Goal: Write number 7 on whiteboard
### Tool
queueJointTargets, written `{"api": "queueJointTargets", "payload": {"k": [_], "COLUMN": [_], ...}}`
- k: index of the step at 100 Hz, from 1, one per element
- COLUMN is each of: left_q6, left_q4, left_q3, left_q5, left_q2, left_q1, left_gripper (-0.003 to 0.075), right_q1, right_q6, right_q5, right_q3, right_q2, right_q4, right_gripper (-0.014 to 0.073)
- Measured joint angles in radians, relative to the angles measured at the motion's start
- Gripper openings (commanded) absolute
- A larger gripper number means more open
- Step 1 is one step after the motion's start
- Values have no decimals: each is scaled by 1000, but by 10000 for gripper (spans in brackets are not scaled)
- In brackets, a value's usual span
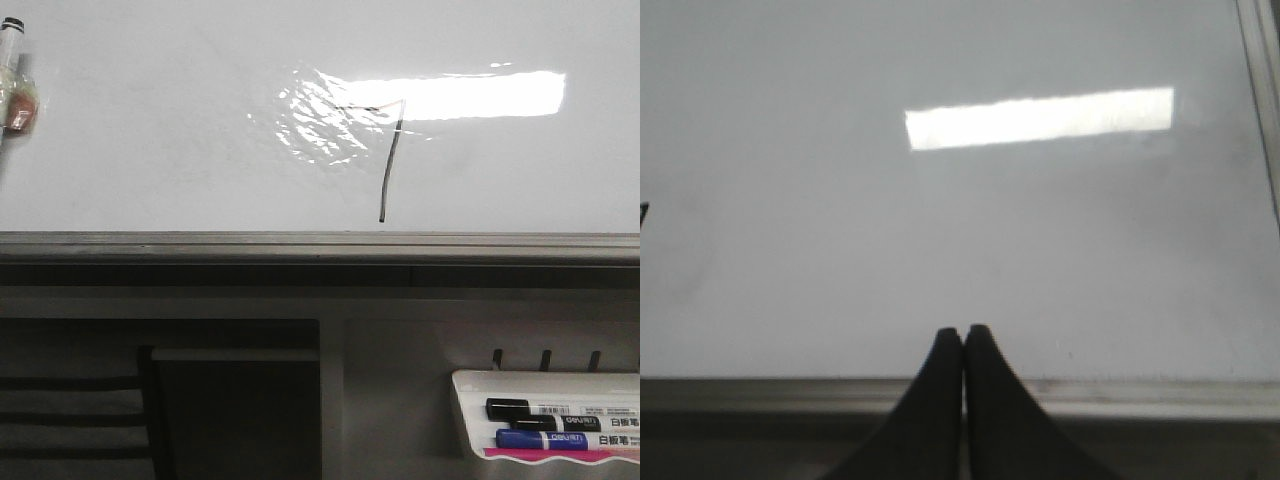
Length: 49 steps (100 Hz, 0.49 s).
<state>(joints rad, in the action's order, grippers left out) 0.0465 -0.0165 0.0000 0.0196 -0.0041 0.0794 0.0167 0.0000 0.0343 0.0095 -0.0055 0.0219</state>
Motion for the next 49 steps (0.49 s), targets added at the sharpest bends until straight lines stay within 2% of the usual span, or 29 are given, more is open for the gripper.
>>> {"api": "queueJointTargets", "payload": {"k": [49], "left_q6": [0], "left_q4": [0], "left_q3": [0], "left_q5": [-6], "left_q2": [0], "left_q1": [0], "left_gripper": [-20], "right_q1": [0], "right_q6": [0], "right_q5": [-9], "right_q3": [0], "right_q2": [-6], "right_q4": [3], "right_gripper": [-71]}}
